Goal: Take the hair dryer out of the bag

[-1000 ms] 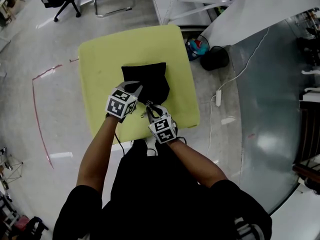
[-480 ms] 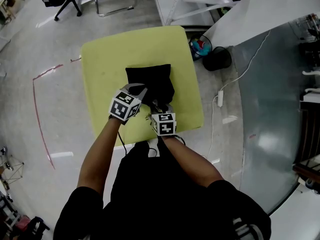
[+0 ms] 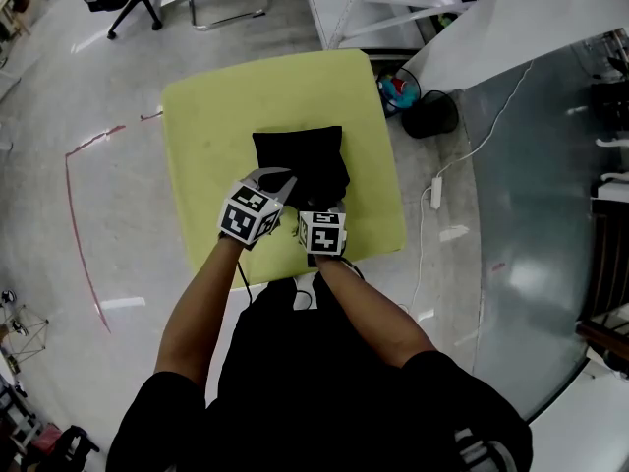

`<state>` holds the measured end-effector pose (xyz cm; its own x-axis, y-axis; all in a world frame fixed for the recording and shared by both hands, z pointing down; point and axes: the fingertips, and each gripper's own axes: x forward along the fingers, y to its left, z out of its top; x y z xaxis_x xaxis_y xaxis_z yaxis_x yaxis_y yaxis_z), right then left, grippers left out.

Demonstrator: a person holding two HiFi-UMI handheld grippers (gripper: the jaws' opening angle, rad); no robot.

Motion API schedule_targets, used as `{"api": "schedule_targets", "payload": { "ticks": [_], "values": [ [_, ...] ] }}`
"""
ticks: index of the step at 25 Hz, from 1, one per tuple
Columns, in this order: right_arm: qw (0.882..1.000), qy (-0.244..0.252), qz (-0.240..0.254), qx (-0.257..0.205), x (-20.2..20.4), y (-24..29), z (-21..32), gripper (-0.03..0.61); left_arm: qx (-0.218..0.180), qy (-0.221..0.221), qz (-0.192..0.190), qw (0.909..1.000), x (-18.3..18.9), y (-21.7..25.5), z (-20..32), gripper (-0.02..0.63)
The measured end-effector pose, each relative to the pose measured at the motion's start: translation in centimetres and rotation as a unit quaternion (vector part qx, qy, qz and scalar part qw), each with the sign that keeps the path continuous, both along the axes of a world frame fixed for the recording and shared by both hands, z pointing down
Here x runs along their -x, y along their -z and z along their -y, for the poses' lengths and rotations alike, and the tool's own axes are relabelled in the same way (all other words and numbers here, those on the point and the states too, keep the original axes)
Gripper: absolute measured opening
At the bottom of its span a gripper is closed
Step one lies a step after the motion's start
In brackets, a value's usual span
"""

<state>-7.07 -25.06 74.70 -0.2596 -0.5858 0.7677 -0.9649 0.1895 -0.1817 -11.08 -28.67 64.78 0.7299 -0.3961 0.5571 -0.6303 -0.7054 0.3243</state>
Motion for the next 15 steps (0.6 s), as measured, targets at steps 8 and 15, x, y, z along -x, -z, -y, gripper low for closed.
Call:
{"api": "schedule_targets", "payload": {
  "ticks": [8,15],
  "values": [
    [0.997,0.016,-0.030,0.062,0.3,-3.4,0.1,0.249,0.006,-0.002,-0.007,1.0000,0.6,-0.2,-0.7,0.015],
    [0.994,0.047,-0.068,0.064,0.6,-4.0,0.5,0.249,0.004,-0.012,-0.006,0.9999,1.1,-0.4,-1.6,0.015]
  ]
}}
